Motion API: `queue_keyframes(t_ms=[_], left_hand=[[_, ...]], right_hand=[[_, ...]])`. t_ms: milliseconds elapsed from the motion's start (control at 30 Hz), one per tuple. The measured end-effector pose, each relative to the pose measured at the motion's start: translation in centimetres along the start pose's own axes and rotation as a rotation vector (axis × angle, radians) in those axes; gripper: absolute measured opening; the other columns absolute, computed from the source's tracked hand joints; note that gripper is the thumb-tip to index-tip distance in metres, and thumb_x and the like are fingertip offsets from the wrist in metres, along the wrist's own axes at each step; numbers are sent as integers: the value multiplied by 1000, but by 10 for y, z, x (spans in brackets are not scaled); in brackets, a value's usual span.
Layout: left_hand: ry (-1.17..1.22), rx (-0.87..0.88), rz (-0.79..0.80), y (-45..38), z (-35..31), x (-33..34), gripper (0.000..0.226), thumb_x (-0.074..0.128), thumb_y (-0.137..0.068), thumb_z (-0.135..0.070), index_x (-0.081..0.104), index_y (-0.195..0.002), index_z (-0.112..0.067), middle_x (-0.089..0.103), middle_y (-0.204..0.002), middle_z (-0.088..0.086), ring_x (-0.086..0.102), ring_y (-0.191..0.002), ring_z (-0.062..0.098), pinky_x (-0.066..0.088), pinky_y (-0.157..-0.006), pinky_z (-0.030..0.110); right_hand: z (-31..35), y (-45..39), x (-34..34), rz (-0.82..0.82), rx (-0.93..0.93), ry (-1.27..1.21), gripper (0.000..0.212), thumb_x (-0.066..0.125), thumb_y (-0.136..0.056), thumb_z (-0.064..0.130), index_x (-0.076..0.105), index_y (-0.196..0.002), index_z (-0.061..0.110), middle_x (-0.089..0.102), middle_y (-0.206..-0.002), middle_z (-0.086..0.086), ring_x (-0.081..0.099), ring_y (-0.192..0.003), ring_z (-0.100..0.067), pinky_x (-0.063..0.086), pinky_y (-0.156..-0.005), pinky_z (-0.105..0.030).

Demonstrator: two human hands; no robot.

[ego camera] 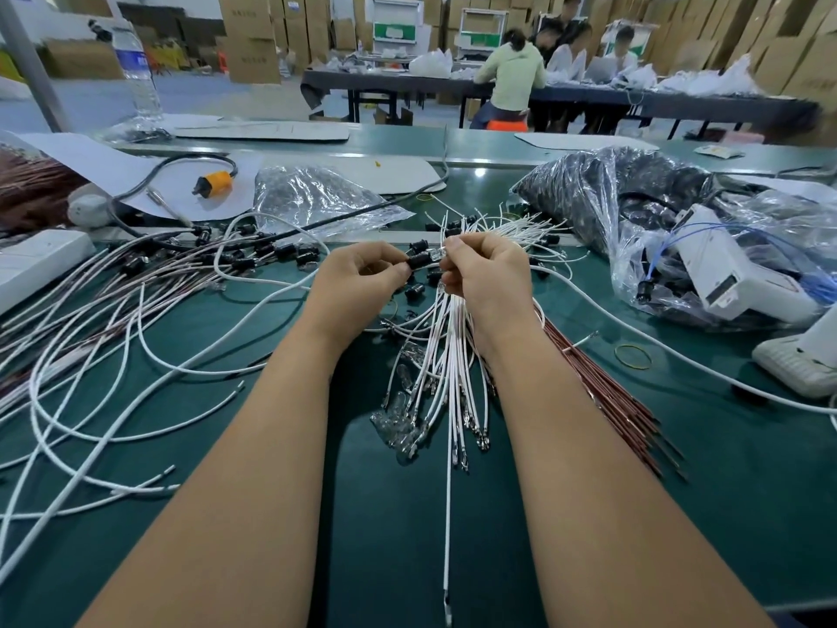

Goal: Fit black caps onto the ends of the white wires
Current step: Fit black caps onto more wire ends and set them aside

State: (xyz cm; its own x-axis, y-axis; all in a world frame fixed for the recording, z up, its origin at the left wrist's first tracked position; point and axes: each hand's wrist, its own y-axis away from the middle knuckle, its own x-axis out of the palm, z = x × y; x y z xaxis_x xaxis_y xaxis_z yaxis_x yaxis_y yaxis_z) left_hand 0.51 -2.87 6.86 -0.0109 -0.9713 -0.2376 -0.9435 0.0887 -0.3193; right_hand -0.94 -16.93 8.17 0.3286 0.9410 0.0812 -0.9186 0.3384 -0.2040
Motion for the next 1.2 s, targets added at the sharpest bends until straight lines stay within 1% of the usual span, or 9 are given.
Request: queue_keyframes(t_ms=[67, 100, 267, 500, 633, 800, 967, 1100, 1200], left_hand=[[-17, 2, -12, 0, 0, -1, 11, 64, -89, -13, 71, -82, -18, 56, -63, 0, 46, -55, 6, 39, -54, 13], [-27, 2, -17, 0, 0, -1, 10, 63, -89, -14, 72, -83, -15, 55, -62, -2, 45, -53, 5, 37, -52, 11], [-72, 23, -11, -1, 1, 0, 12, 63, -90, -15, 72, -81, -13, 56, -66, 3, 45, -58, 10, 38, -54, 14], [-106, 69, -14, -2, 6, -3, 13, 64, -91, -17, 70, -79, -14, 57, -66, 8, 43, -57, 11, 37, -53, 16], [-93, 102, -20, -2, 6, -2, 10, 66, -89, -14, 70, -80, -16, 59, -66, 6, 44, -57, 11, 37, -55, 19], [-108, 101, -18, -3, 8, -4, 8, 67, -88, -14, 71, -82, -17, 61, -66, 0, 47, -56, 7, 40, -58, 18], [-101, 82, -2, -5, 9, -5, 11, 67, -89, -16, 70, -79, -22, 66, -72, 8, 53, -64, 13, 44, -64, 26], [-96, 55, -10, -6, 10, -4, 17, 67, -88, -19, 69, -73, -27, 63, -66, 0, 52, -60, 10, 44, -62, 22], [-99, 79, -11, -5, 9, -3, 18, 68, -88, -16, 67, -73, -28, 64, -70, 5, 50, -62, 12, 44, -63, 23]], right_hand=[[0, 1, 0, 9, -25, 13, 13, 60, -92, 9, 64, -80, 13, 61, -64, 2, 54, -50, -4, 48, -54, -19], [1, 2, 0, 15, -34, 19, 13, 60, -92, 9, 64, -80, 13, 61, -64, 2, 54, -50, -4, 48, -54, -19], [0, 3, 1, 58, -67, 88, 12, 61, -92, 7, 63, -80, 9, 62, -67, -4, 55, -50, -3, 50, -54, -17], [-1, 5, 0, 108, -23, 68, 14, 58, -94, 3, 61, -81, 8, 64, -70, -5, 60, -52, -4, 51, -55, -17], [-2, 4, 0, 96, 14, 24, 12, 57, -95, 3, 61, -85, 7, 64, -71, -6, 60, -53, -6, 52, -56, -19], [-5, 2, 1, 102, -33, 111, 19, 58, -93, 3, 61, -78, 13, 62, -66, -3, 55, -49, -1, 49, -54, -15], [-5, -1, 0, 107, -60, 180, 22, 58, -93, 2, 62, -75, 16, 60, -62, 1, 53, -47, 1, 48, -53, -17], [-4, 0, 0, 109, -98, 222, 23, 59, -92, 2, 62, -75, 18, 61, -63, 2, 55, -49, 1, 50, -56, -18], [-3, 2, 0, 100, -64, 169, 21, 60, -92, 2, 61, -74, 13, 61, -63, -1, 54, -45, 0, 50, -52, -17]])
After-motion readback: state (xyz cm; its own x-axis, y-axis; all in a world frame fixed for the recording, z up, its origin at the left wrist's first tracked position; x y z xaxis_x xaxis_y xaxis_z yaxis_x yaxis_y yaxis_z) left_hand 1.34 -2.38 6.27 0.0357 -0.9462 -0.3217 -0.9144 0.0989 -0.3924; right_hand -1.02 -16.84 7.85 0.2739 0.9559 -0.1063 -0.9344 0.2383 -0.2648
